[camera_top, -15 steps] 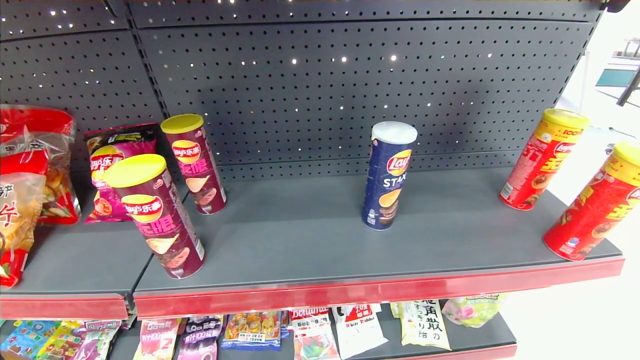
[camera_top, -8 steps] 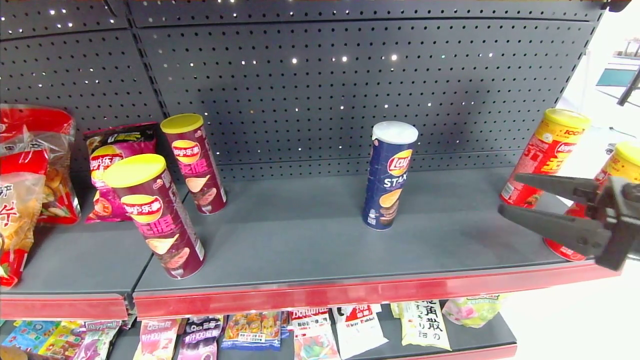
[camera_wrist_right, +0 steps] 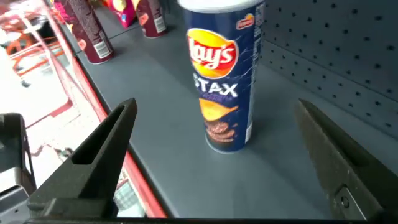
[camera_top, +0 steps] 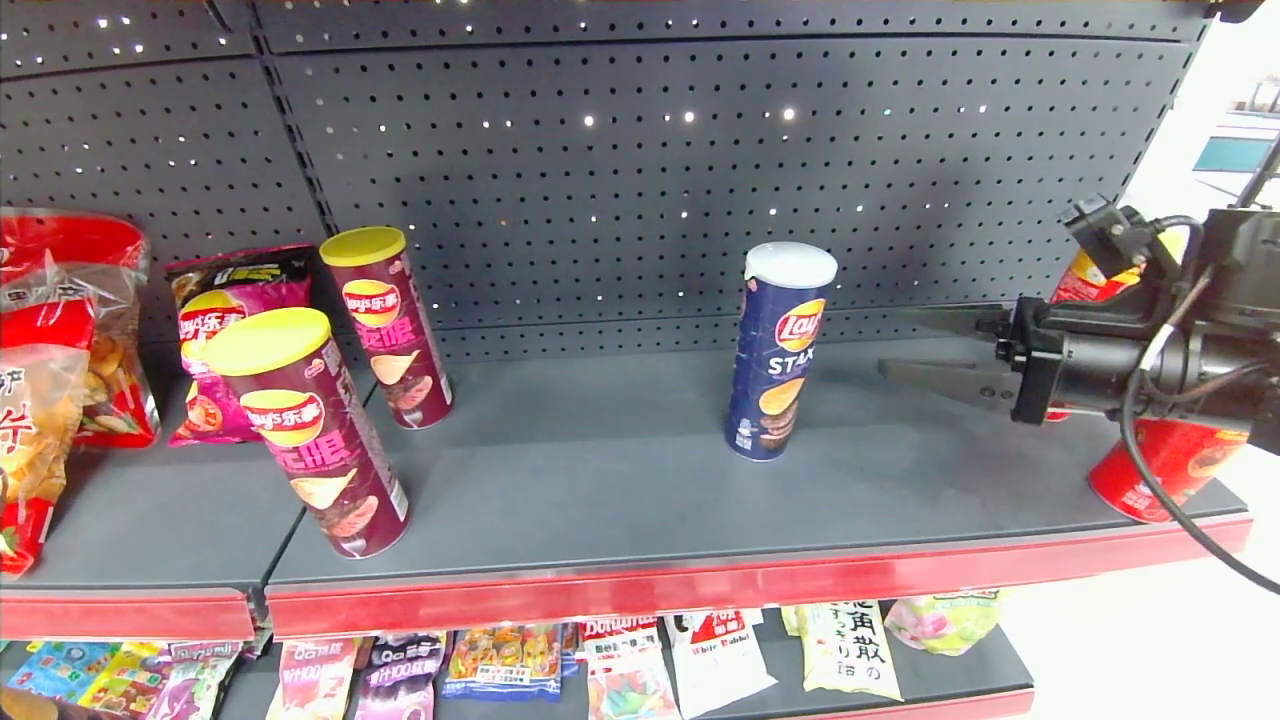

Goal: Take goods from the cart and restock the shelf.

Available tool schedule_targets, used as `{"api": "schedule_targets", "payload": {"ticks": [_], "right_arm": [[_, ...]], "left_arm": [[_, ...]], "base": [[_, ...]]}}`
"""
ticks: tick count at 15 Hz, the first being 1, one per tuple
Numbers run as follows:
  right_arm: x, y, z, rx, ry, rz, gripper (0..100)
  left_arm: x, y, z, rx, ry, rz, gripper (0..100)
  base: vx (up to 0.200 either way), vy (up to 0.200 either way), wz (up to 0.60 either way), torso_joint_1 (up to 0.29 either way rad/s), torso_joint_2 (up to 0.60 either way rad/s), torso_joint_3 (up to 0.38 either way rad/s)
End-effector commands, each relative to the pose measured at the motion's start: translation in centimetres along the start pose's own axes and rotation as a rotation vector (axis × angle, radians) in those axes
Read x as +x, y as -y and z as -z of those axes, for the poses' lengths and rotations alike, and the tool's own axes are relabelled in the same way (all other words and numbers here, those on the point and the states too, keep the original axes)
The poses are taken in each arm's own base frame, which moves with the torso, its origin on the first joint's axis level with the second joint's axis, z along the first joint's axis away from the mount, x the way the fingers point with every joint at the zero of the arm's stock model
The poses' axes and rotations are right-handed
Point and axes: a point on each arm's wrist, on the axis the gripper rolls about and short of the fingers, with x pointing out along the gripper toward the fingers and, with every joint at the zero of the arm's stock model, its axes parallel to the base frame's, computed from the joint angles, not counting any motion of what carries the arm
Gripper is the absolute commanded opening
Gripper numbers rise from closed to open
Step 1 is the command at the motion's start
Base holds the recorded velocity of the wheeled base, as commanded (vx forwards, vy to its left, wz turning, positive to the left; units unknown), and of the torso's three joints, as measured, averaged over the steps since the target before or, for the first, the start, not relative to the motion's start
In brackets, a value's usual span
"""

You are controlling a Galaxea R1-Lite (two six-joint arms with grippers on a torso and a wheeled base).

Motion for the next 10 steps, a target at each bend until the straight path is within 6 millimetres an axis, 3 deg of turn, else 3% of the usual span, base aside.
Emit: {"api": "schedule_targets", "payload": {"ticks": [1,4,10], "right_arm": [[1.5,1.7,1.5,0.022,-0.03,-0.019,100],[2.4,2.2,2.4,-0.008,-0.046,-0.048,100],[4.9,4.4,1.1,-0.065,-0.007,-0.067,100]], "left_arm": [[0.1,0.0,-0.1,0.0,-0.001,-0.001,0],[0.2,-0.1,-0.6,-0.001,-0.003,0.001,0],[0.1,-0.2,-0.8,0.001,0.008,-0.003,0]], "base": [[0.0,0.0,0.0,0.0,0.0,0.0],[0.0,0.0,0.0,0.0,0.0,0.0],[0.0,0.0,0.0,0.0,0.0,0.0]]}}
